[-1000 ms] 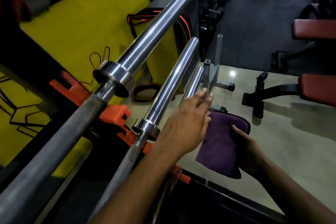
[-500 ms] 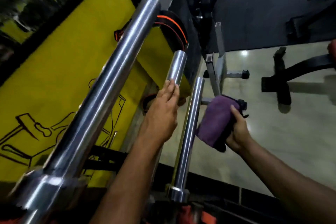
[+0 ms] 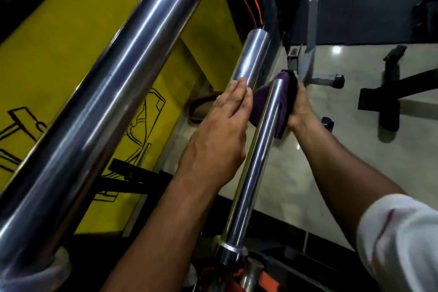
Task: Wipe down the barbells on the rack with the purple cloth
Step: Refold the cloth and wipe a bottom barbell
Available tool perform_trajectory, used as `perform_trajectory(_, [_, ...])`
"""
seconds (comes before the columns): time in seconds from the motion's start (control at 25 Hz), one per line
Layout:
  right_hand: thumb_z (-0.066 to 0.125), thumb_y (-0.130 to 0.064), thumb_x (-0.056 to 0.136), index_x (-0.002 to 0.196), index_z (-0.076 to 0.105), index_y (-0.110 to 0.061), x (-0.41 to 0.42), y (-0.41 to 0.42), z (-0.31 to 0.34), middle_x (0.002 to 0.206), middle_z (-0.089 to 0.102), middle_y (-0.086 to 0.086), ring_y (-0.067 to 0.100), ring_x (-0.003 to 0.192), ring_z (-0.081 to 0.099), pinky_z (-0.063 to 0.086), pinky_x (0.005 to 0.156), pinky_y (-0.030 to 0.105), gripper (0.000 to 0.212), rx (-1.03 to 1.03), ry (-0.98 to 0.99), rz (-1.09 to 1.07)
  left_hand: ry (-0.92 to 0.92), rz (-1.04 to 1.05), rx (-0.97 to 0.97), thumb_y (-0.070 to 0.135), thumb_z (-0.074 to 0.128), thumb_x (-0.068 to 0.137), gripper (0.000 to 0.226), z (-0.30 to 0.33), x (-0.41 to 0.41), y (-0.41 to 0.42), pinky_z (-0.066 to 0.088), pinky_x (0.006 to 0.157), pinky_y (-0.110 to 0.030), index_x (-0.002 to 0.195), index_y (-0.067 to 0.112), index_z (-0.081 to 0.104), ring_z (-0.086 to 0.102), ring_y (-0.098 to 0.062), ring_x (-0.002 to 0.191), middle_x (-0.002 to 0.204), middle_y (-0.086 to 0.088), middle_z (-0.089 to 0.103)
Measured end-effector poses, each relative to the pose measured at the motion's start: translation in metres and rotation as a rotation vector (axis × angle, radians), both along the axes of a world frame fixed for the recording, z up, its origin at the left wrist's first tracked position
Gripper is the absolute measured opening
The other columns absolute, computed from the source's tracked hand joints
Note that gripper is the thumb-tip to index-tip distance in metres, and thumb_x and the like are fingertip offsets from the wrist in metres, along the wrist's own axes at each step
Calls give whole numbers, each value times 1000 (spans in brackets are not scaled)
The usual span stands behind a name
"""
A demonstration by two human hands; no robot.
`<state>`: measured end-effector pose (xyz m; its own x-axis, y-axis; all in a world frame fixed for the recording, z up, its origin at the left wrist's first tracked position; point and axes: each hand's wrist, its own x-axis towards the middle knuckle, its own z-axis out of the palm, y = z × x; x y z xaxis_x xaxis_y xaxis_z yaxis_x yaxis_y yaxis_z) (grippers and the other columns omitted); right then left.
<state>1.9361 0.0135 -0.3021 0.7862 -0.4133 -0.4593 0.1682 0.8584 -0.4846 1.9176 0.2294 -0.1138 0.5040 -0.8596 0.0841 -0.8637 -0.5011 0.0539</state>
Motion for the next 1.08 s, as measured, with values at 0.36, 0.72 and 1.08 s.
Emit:
perform_trajectory(0.36, [47, -71, 93, 125, 63, -4, -60, 106, -17, 119, 64, 18, 35, 112, 62, 44, 108, 52, 76, -1, 27, 179, 119, 19, -62, 18, 46, 105, 59, 8, 2, 1, 12, 117, -14, 158, 20, 21, -4, 1, 151, 167, 12, 9])
perform_trajectory(0.72, [65, -79, 70, 131, 65, -8, -2, 6, 1, 118, 70, 18, 39, 115, 66, 55, 96, 50, 94, -188, 169, 18, 134, 55, -37, 28, 47, 104, 69, 12, 1, 1, -7, 97, 9, 160, 23, 8, -4, 0, 151, 167, 13, -3])
perform_trajectory(1.08, [48, -67, 94, 123, 64, -12, -57, 98, -10, 111, 70, 14, 33, 102, 69, 56, 87, 42, 65, -200, 210, 148, 84, 71, -4, 25, 48, 104, 69, 15, -3, 0, -4, 104, 5, 160, 20, 9, 0, -5, 153, 167, 9, -1])
